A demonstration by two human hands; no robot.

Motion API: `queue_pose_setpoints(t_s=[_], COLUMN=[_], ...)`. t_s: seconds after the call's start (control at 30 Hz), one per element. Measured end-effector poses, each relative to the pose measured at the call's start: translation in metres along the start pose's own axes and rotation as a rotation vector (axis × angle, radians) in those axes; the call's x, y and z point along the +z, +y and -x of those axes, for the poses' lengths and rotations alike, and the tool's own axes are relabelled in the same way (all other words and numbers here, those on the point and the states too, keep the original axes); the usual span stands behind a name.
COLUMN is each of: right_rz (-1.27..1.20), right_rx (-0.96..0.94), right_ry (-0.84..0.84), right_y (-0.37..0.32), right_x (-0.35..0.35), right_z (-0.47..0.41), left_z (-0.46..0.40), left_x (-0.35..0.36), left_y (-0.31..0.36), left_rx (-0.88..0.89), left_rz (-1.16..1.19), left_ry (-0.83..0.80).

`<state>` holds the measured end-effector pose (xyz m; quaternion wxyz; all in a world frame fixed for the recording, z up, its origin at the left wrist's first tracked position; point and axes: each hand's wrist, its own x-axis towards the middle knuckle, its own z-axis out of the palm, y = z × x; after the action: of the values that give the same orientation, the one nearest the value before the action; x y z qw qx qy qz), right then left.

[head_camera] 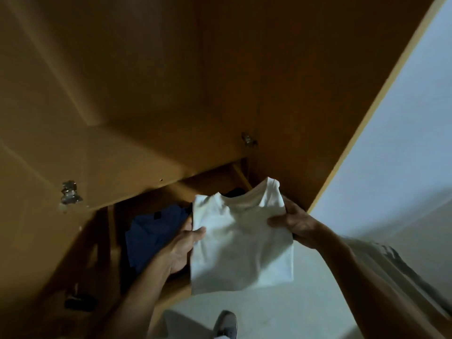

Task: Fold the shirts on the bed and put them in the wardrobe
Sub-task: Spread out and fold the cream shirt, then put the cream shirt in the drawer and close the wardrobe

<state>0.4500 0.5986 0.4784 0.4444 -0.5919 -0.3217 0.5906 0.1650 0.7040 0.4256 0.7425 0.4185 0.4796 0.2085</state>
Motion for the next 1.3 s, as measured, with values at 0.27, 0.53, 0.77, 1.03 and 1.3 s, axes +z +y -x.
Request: queue_pose_setpoints(t_s=[0.27,0.53,0.77,1.03,1.3], right_rz=[0.185,1.138,1.317,1.379,1.849], right_rx=[0.18,0.193,0.352,0.289,0.044], right_ry=[0.051,0.053,-0.109,-0.338,-0.262], right_y=[-0.006,0.046,0.082,0.078,0.081], right_x=[0.008,0.017,0.021,0.015,0.027], right_z=[-0.134,-0.157,-0.146,-0.159,-0.145], left_z=[-0.085,-0.096,-0.09,-0.073,-0.028], left_x=[-0.031,-0.04,-0.036,-0.029,-0.016], left_y=[0.003,-0.04,-0.053,-0.067,-0.065], left_rx=[-0.078,-0.408,-0.433,-0.308,-0.116], left_rz=[0.157,-0.235,-0.308,-0.476,-0.715], left_ry=[0.076,0.13,0.183,0.358,0.482])
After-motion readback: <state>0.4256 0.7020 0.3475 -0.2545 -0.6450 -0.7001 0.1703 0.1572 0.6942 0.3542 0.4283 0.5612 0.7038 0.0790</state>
